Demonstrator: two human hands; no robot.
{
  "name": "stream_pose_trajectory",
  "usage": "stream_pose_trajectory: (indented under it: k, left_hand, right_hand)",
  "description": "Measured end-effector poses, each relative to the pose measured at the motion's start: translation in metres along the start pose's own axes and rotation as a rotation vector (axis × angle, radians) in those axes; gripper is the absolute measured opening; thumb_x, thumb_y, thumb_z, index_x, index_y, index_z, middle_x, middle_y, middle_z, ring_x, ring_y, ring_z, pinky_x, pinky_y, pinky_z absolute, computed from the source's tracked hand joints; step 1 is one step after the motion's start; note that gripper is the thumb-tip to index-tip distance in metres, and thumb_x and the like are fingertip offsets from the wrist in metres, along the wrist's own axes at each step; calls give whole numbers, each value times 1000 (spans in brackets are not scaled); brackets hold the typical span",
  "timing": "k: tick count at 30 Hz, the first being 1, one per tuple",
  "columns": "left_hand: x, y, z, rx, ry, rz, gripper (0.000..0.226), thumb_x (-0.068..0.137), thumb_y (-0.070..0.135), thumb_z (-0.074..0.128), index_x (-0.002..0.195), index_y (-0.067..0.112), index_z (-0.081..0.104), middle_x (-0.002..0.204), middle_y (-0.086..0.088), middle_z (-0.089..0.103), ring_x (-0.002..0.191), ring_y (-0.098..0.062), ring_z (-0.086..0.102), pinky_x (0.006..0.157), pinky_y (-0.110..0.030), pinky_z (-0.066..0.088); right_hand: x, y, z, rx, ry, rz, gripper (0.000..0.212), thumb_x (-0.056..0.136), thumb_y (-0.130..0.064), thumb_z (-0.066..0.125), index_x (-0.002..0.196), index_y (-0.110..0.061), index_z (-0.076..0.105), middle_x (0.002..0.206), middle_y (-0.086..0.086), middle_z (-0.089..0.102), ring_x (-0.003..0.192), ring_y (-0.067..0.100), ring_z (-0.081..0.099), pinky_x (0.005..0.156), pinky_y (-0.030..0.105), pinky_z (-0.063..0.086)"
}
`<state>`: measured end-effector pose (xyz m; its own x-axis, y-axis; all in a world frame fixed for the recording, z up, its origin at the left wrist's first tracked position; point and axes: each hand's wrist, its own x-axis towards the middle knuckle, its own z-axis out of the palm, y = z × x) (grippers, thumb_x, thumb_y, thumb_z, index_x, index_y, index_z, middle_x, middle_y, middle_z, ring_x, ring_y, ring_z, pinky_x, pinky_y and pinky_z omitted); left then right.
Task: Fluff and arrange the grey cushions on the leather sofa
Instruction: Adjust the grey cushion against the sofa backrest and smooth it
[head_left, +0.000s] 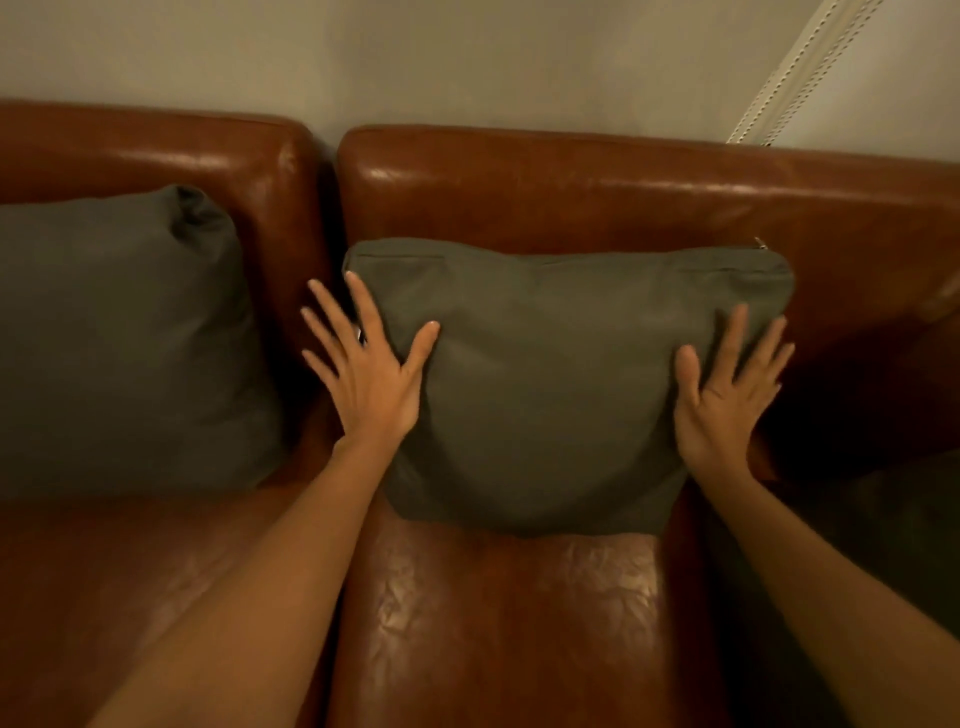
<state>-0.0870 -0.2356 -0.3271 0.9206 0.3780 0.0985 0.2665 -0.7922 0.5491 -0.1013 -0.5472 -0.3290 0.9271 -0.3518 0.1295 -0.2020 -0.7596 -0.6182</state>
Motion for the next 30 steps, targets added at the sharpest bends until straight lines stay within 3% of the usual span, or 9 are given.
stream_pose_trajectory:
  k: [4,7,10,16,18,20,22,26,30]
  left_hand:
    - [-42,-27,4,-597,-240,-162,106,79,66,56,150,35,-16,162,6,10,142,-7,19,116,-28,17]
    - [-77,-52,11,-578,-532,-223,114,70,72,65,150,41,-10,157,15,18,141,-4,24,111,-17,22]
    - [-90,-60,17,-592,-614,-248,103,78,47,72,151,40,1,145,20,31,127,3,35,89,2,30]
    - [-82,-48,2,-380,-463,-354,86,71,58,74,142,23,40,130,-3,60,119,-25,56,99,-32,45]
    - [-84,-43,-8,-345,-408,-356,79,69,63,73,131,19,50,126,-8,62,117,-30,56,99,-38,46]
    - [-87,-39,-21,-363,-384,-361,81,64,70,71,121,16,53,123,-9,63,115,-30,56,97,-40,46]
    - [-90,-34,-39,-411,-392,-388,89,57,78,69,118,15,53,122,-8,62,113,-28,57,94,-38,45]
    - [-98,-27,-76,-465,-468,-386,93,60,75,69,127,13,53,124,-4,61,111,-21,56,92,-30,42]
    - [-87,-18,-114,-492,-572,-364,100,46,85,67,119,17,63,111,3,69,104,-16,64,98,-35,48]
  right_hand:
    - [-41,18,4,540,-137,330,78,95,-61,34,154,-35,-11,164,-6,-9,147,7,2,118,30,12]
    - [-63,27,4,611,-340,561,77,92,-64,28,154,-36,-9,162,-11,4,146,13,16,107,27,22]
    - [-72,35,3,624,-431,619,73,93,-63,24,154,-35,-3,157,-17,10,139,3,16,102,23,20]
    - [-87,30,-15,684,-345,520,109,54,-95,53,147,-42,33,134,-26,45,114,-11,48,89,15,40]
    - [-95,34,-22,688,-323,493,95,55,-92,58,139,-53,39,144,-16,43,123,1,49,96,26,45]
    - [-105,32,-32,677,-292,467,70,62,-83,64,126,-65,43,138,-13,46,124,8,50,102,35,43]
    - [-115,26,-46,636,-282,449,64,63,-78,67,121,-69,41,130,-17,46,121,7,49,104,37,41]
    - [-135,13,-77,612,-284,398,81,69,-73,69,141,-50,40,143,-14,46,129,11,48,110,45,40]
    - [-130,-3,-108,635,-251,406,74,78,-54,68,145,-32,44,135,-11,53,124,10,52,107,40,44]
